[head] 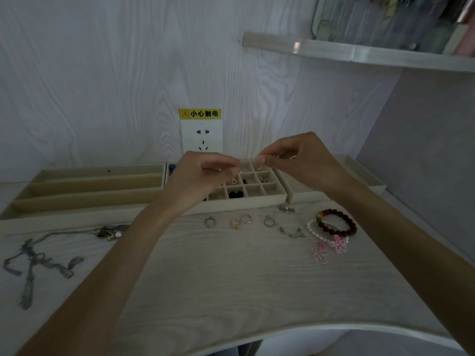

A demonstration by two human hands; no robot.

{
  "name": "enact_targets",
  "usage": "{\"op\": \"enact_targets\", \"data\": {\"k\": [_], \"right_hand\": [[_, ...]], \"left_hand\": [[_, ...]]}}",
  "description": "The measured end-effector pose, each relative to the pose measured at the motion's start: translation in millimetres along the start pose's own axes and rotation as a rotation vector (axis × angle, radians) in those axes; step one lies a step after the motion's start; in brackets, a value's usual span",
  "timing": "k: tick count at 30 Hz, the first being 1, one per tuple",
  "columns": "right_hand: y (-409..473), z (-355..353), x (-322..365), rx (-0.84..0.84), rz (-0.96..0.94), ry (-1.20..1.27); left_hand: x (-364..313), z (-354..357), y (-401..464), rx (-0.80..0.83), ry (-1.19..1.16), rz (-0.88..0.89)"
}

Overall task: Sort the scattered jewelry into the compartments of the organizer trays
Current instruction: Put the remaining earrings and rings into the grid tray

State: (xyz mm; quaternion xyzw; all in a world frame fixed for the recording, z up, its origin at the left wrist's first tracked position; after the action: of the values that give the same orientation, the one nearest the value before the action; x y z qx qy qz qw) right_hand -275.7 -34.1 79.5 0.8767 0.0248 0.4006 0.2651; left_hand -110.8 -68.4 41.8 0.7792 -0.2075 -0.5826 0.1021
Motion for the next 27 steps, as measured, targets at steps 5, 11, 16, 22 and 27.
{"op": "enact_targets", "data": {"k": [5,11,16,22,27], "right_hand": [[15.5,5.3,-17.4,0.033,0.043,-0.003],[36.3,25.3,-40.1,0.164,0.0,-0.265],[44.0,43.1,-56.4,0.218,-0.021,-0.428],[43.1,54.6,-61.4,0.28,-0.04,-0.483],[43.1,62.5,-60.1,0.39,-0.036,-0.507]], "left_hand": [[37.7,-26.6,-0.1,-0.088,0.489,0.057],[37.3,-29.2,-12.0,-0.003,0.654,0.121],[37.4,-35.6,-12.8,-0.018,0.702,0.184],[44.0,-35.5,-11.3,-0.022,0.722,0.161],[44.0,-36.2,-10.6,-0.016,0.747,0.15]]}}
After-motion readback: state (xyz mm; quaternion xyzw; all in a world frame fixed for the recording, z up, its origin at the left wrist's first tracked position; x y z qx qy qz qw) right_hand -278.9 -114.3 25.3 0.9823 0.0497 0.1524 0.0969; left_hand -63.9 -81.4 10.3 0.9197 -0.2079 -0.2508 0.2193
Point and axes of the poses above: each hand's wrist, its own y-axis towards the middle knuckle, its own z-axis out of the palm, x = y × z, the point moved 8 cm from there along y, towards the middle knuckle, and after that the axes turned 13 degrees about -x, right-handed, at the moved point
